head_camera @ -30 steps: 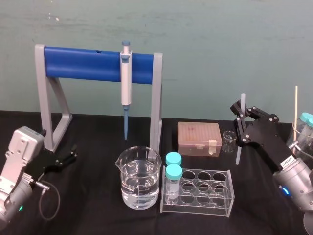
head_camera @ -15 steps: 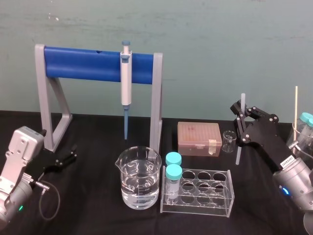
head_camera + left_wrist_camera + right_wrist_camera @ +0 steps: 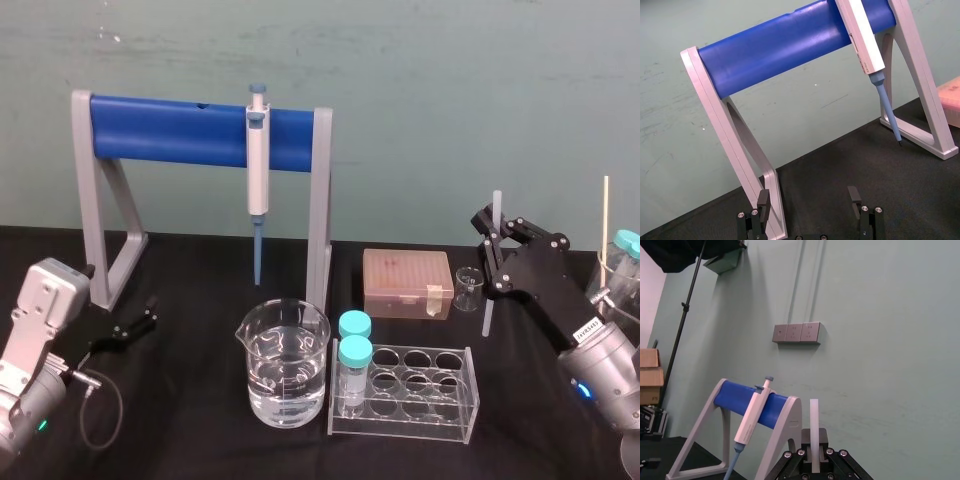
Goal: Pick up the stirring rod with one hand, then place it down.
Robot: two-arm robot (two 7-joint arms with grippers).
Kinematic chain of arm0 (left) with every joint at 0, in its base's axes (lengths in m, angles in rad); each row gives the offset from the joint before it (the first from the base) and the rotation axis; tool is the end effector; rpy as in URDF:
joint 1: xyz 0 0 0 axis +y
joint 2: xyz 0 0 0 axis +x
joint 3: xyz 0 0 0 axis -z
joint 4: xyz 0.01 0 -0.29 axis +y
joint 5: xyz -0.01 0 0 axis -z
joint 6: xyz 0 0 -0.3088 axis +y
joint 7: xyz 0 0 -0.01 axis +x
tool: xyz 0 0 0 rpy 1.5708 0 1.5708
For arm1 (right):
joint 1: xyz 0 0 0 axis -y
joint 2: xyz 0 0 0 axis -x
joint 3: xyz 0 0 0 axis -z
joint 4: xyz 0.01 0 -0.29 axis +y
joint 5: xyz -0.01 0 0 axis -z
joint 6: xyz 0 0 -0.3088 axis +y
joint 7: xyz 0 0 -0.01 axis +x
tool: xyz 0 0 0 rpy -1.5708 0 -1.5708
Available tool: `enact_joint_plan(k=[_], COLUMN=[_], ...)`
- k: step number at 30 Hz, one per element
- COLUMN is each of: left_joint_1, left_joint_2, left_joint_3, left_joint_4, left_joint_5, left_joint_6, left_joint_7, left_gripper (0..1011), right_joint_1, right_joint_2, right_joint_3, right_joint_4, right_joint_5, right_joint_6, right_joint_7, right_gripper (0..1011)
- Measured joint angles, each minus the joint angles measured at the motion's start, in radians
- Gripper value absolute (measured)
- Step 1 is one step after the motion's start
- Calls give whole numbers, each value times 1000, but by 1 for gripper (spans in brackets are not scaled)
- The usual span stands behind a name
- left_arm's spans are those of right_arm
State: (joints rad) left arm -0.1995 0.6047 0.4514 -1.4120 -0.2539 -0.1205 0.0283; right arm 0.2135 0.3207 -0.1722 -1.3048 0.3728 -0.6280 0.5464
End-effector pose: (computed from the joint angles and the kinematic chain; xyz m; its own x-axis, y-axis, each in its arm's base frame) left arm 0.3581 0.0827 -0.3023 0.2923 0.8803 0.3737 -0.9553 0.2873 0.0703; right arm 0.3826 -0.0699 -0.3005 0.5080 -0.8261 0.2438 0.6966 0.5605 0.4478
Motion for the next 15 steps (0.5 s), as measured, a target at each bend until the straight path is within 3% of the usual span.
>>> enact_joint_plan(k=[15], left_joint_1=[0], left_joint_2=[0], left_joint_3=[0], left_joint_4=[0], left_joint_5=[0], left_joint_6=[0], left_joint_7=[0], left_gripper=[1000], right_joint_1=[0], right_joint_2=[0], right_joint_3=[0], right_joint_4=[0], right_joint_5=[0], right_joint_6=[0], right_joint_7=[0], right_gripper=[72])
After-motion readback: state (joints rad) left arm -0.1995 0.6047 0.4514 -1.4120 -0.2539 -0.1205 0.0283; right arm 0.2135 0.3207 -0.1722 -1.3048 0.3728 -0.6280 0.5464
